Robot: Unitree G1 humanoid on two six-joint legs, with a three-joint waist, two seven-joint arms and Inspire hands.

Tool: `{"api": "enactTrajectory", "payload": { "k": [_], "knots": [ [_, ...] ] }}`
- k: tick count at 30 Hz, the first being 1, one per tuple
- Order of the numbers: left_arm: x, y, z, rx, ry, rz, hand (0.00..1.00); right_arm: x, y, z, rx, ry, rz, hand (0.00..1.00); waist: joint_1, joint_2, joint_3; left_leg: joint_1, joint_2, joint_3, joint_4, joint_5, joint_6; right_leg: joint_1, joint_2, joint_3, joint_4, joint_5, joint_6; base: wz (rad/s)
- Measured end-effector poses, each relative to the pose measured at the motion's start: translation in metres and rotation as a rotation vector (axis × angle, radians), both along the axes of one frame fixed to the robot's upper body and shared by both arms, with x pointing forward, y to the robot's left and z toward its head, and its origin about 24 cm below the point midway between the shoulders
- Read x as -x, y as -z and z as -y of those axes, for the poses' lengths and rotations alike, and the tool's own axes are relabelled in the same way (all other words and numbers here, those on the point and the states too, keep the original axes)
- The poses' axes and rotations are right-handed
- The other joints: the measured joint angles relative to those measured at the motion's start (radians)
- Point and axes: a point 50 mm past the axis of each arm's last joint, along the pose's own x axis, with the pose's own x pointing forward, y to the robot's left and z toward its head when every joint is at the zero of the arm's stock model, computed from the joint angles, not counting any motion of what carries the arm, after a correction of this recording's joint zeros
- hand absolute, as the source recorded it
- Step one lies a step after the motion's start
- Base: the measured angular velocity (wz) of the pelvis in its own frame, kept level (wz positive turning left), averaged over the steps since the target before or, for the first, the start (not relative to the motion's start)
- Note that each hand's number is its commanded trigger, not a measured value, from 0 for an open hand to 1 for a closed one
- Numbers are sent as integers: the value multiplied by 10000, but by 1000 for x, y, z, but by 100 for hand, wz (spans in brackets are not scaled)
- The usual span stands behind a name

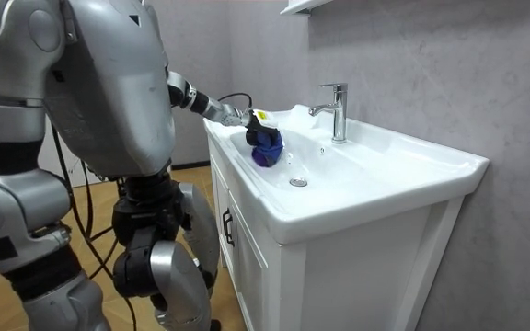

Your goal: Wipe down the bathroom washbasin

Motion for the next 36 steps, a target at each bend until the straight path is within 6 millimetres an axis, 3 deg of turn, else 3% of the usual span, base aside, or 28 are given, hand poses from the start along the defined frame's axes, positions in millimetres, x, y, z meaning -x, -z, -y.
{"api": "enactTrajectory", "payload": {
  "k": [5, 11, 14, 21, 25, 28, 32, 36],
  "knots": [
    [-2, -2, 0, -274, 207, -64, 100, 9, -1, 5, 55, 20, -188, 0, 58, -22, -24, -63, 7, 63, -105, 22, -31, -126, 5, 11, 9, -4, -9, -1],
    [-6, -7, -3, -520, 346, 9, 100, 24, 0, 6, 4, 179, -570, 0, 64, -197, -90, -22, 21, 81, -109, 23, -32, -49, 1, -58, -19, -2, -10, 3],
    [-6, -9, -4, -576, 355, 40, 100, 29, 0, 6, 29, 216, -677, 0, 12, -311, -46, 66, 29, 85, -80, 22, -32, 81, 0, -74, -47, -2, -10, 2],
    [-7, -9, -4, -601, 384, 85, 100, 30, 0, 7, 27, 207, -674, 0, -209, -322, -31, 120, 22, 111, -107, 32, -14, 142, -11, -74, -95, 12, 9, 2],
    [-7, -7, -1, -620, 561, -11, 100, 25, 0, 6, -7, 225, -544, 0, -356, -313, -23, 60, 21, 134, -74, 33, -13, 44, -43, -76, 17, 20, 8, 0],
    [-10, -2, 9, -347, 773, -104, 100, 11, 2, 3, -141, 128, -258, 0, -453, -330, -11, -32, 25, 143, -57, 53, 18, -83, -82, -66, 108, 15, 13, 0],
    [-35, -4, 24, 283, 886, 362, 100, -3, 5, -5, -412, -57, -18, 0, -451, -424, 62, -571, 51, 135, 340, 63, 36, -560, -146, -114, 420, 5, 18, 4],
    [-59, -13, 22, 850, 243, 1061, 100, -23, 5, -9, -415, -309, 331, 0, -447, -568, 109, -1392, 42, 125, 843, 64, 94, -1385, -295, -142, 1102, -84, -1, 3]
  ]
}}
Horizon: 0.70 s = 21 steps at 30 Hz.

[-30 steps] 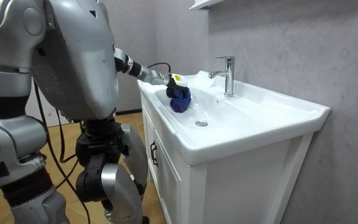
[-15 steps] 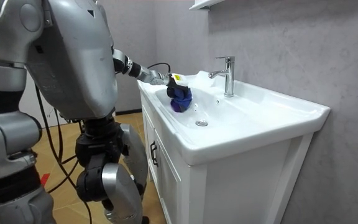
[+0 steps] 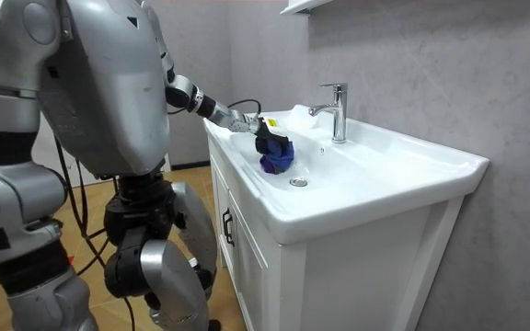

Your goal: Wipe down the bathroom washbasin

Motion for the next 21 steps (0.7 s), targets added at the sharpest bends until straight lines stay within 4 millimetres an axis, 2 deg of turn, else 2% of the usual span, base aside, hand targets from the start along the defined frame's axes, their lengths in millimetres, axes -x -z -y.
{"api": "enactTrajectory", "payload": {
  "k": [3, 7, 10, 11, 15, 17, 20, 21],
  "knots": [
    [-16, -7, 0, 587, -625, 681, 100, -6, 2, -4, 35, 278, 176, 0, 16, -93, 53, -544, 126, 24, 479, -5, 34, -511, 2, 134, 396, -1, -2, -2],
    [-32, -17, -3, 943, -1183, 1218, 100, 1, 6, -12, -233, 862, 57, 0, 28, -243, 80, -1153, 348, 415, 1036, -17, 66, -1122, -2, 254, 862, -18, 2, -6],
    [-47, -34, -7, 1117, -1606, 1971, 100, 10, 8, -14, -266, 719, -351, 0, 21, -442, 52, -1877, 469, 514, 1514, 7, 129, -1890, -38, 306, 1349, -18, -14, -5],
    [-51, -41, -10, 1154, -1747, 2292, 100, 14, 9, -15, -265, 752, -517, 0, -5, -582, 96, -2091, 533, 514, 1721, 7, 130, -2069, -26, 318, 1508, -12, -26, -5],
    [-58, -54, -15, 955, -2033, 3174, 100, 34, 11, -14, -233, 1137, -1156, 0, -83, -990, 141, -2449, 795, 560, 2162, -4, 145, -2359, 118, 320, 1694, -62, -21, -6],
    [-60, -61, -21, 846, -2268, 3608, 100, 43, 11, -13, -194, 1312, -1500, 0, -216, -1173, 150, -2647, 911, 556, 2278, -5, 143, -2488, 201, 306, 1710, 55, -34, -4],
    [-64, -67, -20, 817, -2280, 3961, 100, 57, 11, -12, -156, 1313, -1928, 0, -241, -1325, 168, -2894, 983, 517, 2382, -28, 156, -2703, 233, 294, 1725, 193, -18, -4],
    [-67, -70, -19, 846, -2236, 4131, 100, 56, 12, -13, -170, 1247, -1950, 0, -247, -1329, 175, -3026, 1028, 556, 2349, -132, 221, -2841, 236, 288, 1762, 244, 3, 0]
  ]
}}
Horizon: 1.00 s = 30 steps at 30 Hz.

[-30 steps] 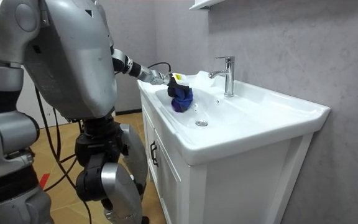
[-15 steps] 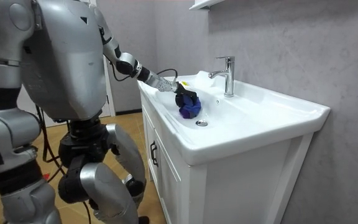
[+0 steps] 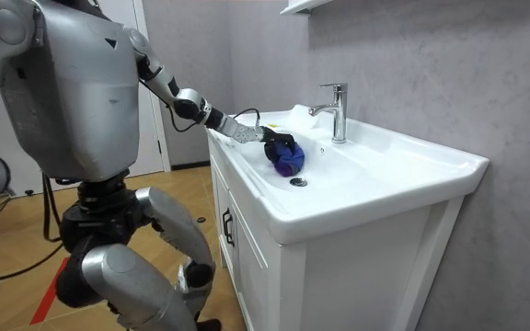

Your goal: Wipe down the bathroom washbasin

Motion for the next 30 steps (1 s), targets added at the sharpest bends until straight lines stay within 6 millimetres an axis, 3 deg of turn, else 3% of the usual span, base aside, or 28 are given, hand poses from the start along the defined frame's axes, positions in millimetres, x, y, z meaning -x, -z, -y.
{"api": "enactTrajectory", "payload": {
  "k": [2, 3, 6, 15, 18, 21, 25, 30],
  "knots": [
    [-4, -4, 2, 88, -10, 225, 100, 1, 1, -3, -73, 76, -44, 0, -82, -55, 5, -138, 8, 161, -12, -193, 313, -209, -80, 12, 115, 54, 80, 6],
    [-6, -7, 3, 57, 32, 302, 100, 0, 2, -4, -117, 83, -27, 0, -135, -75, 6, -223, 33, 275, -30, -219, 353, -314, -107, 44, 119, 118, 129, 8],
    [-7, -9, 3, -56, 12, 521, 100, -11, 3, -8, -220, -7, 229, 0, -181, -149, 1, -355, 58, 513, -44, -228, 369, -585, -130, 206, 144, 303, 175, -7],
    [-18, -17, 12, 583, -100, 1235, 100, -36, 4, -15, -495, 480, 913, 0, -503, -124, 21, -808, 50, 573, -21, -227, 367, -982, -269, 104, 139, 431, 208, 8],
    [-26, -20, 23, 641, 97, 1391, 100, -39, 4, -16, -522, 326, 928, 0, -547, -67, 63, -940, 91, 660, -21, -227, 367, -1104, -281, 108, 145, 473, 223, 17],
    [-29, -20, 29, 769, 202, 1481, 100, -39, 4, -17, -546, 166, 876, 0, -572, -54, 57, -953, 212, 807, -2, -227, 367, -1130, -273, 107, 139, 475, 224, 5],
    [-31, -19, 35, 1252, 122, 1805, 100, -41, 4, -18, -581, 258, 962, 0, -627, -57, 65, -932, 216, 822, -1, -228, 368, -1126, -276, 106, 149, 478, 226, 1],
    [-33, -17, 41, 1433, 185, 1927, 100, -47, 4, -18, -648, 497, 1186, 0, -862, -80, 64, -877, 256, 1165, -54, -290, 469, -1302, -363, 242, 295, 426, 264, 2]
  ]
}}
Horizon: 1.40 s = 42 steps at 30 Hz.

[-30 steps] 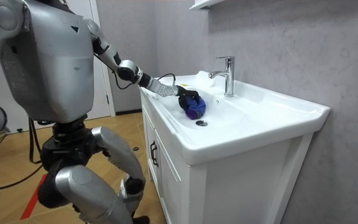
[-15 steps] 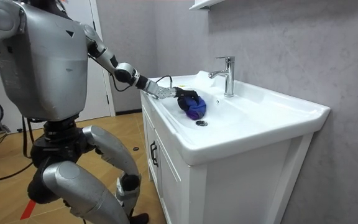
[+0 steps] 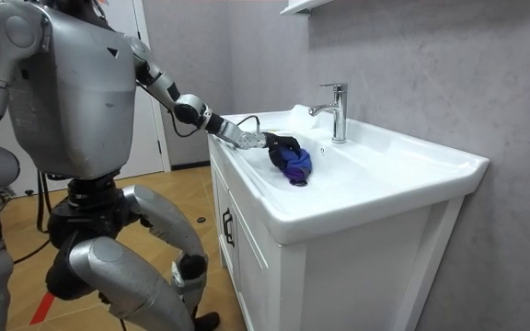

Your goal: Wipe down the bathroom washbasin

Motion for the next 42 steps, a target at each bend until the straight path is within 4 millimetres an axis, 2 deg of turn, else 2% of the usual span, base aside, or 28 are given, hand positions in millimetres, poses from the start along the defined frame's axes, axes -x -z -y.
{"api": "enactTrajectory", "payload": {
  "k": [4, 9, 12, 15, 20, 28, 33, 35, 42],
  "knots": [
    [-6, 1, 13, 242, 339, 44, 100, -2, 0, -1, -62, 202, 96, 0, -200, 33, -5, -25, 69, 73, 33, 0, 1, -32, 26, 26, -4, -1, 4, 0],
    [-18, 1, 43, 1674, 775, 597, 100, -3, 1, -6, -148, -483, -45, 0, -329, 60, 15, -32, 97, 245, 24, 0, 1, -187, 73, 256, 17, 37, 55, -13],
    [-20, 0, 49, 2324, 921, 946, 100, -6, 1, -6, -189, -515, 36, 0, -570, 34, 12, 12, 97, 368, 37, -4, 7, -230, 54, 361, 130, 46, 74, -6],
    [-24, -4, 56, 2572, 1201, 1169, 100, -7, 1, -5, -314, -512, -10, 0, -782, 125, 14, -77, 80, 390, 59, -7, 13, -342, 11, 357, 170, 41, 84, 0],
    [-33, -10, 75, 2890, 1807, 1445, 100, -10, 1, -5, -531, -546, 36, 0, -827, 189, 57, -60, 83, 436, 59, -7, 13, -368, -1, 378, 192, 41, 87, -1],
    [-33, -10, 76, 2876, 1957, 1426, 100, -9, 0, -3, -627, -551, 25, 0, -958, 382, 97, 25, 95, 553, 22, -7, 13, -374, -26, 408, 246, 41, 87, 0],
    [-34, -11, 74, 2950, 2017, 1238, 100, -7, -2, 3, -604, -261, 67, 0, -1016, 390, 91, 323, 50, 787, -107, -7, 13, -294, -55, 619, 327, 22, 102, -9],
    [-34, -11, 74, 2990, 2089, 1158, 100, -7, -3, 8, -470, -206, 106, 0, -1016, 397, 88, 450, -59, 784, -216, -7, 13, -222, -62, 722, 315, 15, 114, -9],
    [-36, -14, 71, 2445, 2468, 707, 100, -4, -4, 10, -319, -701, -107, 0, -1025, 423, 80, 833, -19, 1003, -279, -9, 17, 85, -45, 834, 331, -77, 140, -6]
  ]
}}
